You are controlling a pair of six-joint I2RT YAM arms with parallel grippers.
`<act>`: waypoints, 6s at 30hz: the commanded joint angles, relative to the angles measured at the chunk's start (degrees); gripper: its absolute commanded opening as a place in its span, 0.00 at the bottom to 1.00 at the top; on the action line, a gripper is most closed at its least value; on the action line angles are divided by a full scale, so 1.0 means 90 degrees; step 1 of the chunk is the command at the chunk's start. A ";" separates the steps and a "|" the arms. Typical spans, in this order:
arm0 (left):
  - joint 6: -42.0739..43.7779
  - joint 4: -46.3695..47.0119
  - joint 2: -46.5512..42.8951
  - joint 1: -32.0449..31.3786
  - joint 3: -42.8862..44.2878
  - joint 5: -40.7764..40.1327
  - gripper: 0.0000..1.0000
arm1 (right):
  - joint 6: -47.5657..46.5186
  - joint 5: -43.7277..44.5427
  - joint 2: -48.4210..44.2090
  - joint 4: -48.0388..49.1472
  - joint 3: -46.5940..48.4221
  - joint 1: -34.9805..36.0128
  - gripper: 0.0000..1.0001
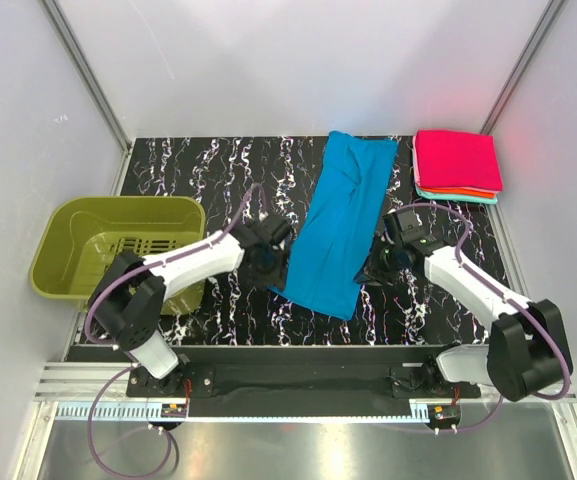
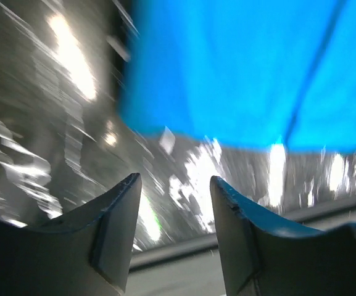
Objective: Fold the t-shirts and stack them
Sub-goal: Fold the tshirt
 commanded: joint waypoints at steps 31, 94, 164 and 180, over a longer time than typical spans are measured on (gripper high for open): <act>-0.1555 0.0783 -0.0374 -0.1309 -0.1119 0.0579 0.43 | 0.1142 0.0870 -0.0068 -0.0278 -0.0205 0.2081 0.19; -0.1584 0.2461 -0.0426 -0.0762 -0.1949 0.1788 0.51 | 0.2745 0.2326 -0.0204 -0.0482 -0.0997 0.3735 0.00; -0.1243 0.1427 -0.0367 -0.0764 -0.0349 0.0832 0.40 | 0.0277 0.2298 0.0253 -0.1627 0.1314 0.0837 0.15; 0.0261 0.0685 0.3020 0.1395 0.4113 0.0900 0.25 | -0.1748 0.1486 0.4218 -0.0122 0.4891 -0.0328 0.11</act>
